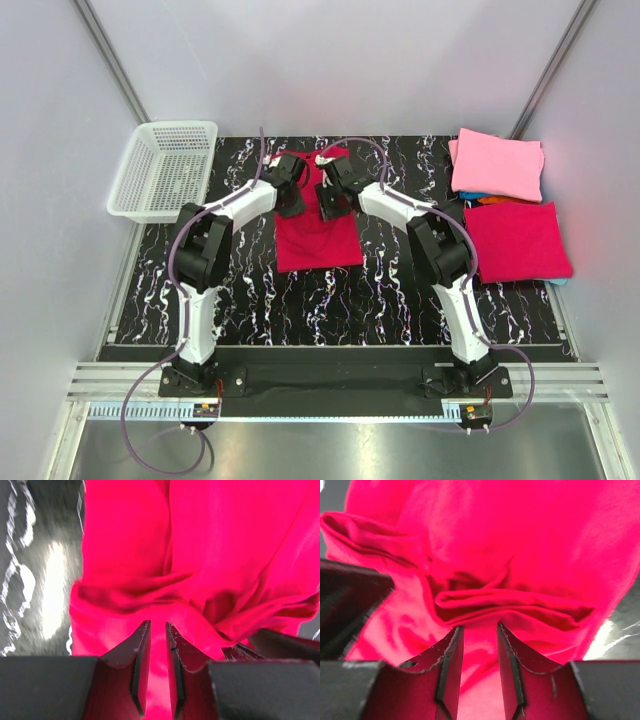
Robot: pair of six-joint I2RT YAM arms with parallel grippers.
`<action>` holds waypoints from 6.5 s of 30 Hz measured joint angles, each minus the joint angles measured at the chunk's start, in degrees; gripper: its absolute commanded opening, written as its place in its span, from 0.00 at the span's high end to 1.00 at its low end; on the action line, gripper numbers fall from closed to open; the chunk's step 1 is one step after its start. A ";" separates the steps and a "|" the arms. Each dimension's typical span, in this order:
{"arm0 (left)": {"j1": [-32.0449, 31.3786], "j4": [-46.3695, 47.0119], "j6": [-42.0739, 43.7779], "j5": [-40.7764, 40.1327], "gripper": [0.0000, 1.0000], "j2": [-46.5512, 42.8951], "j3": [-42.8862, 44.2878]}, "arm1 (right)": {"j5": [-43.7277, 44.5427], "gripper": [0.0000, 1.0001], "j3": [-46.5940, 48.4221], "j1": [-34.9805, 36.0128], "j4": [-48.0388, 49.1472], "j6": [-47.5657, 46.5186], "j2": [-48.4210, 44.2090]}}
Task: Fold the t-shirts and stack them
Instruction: Fold the tshirt
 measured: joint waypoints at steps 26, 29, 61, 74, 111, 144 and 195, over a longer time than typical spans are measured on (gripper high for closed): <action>3.39 0.44 1.66 -10.05 0.51 -18.84 -13.84 | 12.37 0.20 -13.42 -10.56 -3.69 1.92 -11.39; 3.41 2.49 0.15 -5.62 0.51 -24.15 -23.45 | 11.50 0.26 -23.80 -10.38 -2.99 3.65 -19.52; 8.98 20.11 -12.68 18.67 0.50 -43.41 -59.08 | -16.11 0.37 -52.50 -10.38 27.34 14.27 -29.94; 10.99 33.81 -16.63 30.97 0.51 -42.21 -61.75 | -16.31 0.40 -52.52 -10.38 29.88 16.17 -28.94; 11.21 45.83 -14.71 32.20 1.00 -30.56 -61.77 | -18.18 1.00 -58.25 -10.40 33.11 18.10 -30.10; 2.54 2.64 -11.63 24.79 1.00 -94.92 -71.52 | -15.96 1.00 -74.90 0.15 2.16 24.76 -86.27; 8.87 10.69 3.52 15.45 0.50 -2.56 -2.10 | 2.34 0.58 -15.93 -15.08 7.34 5.05 -14.78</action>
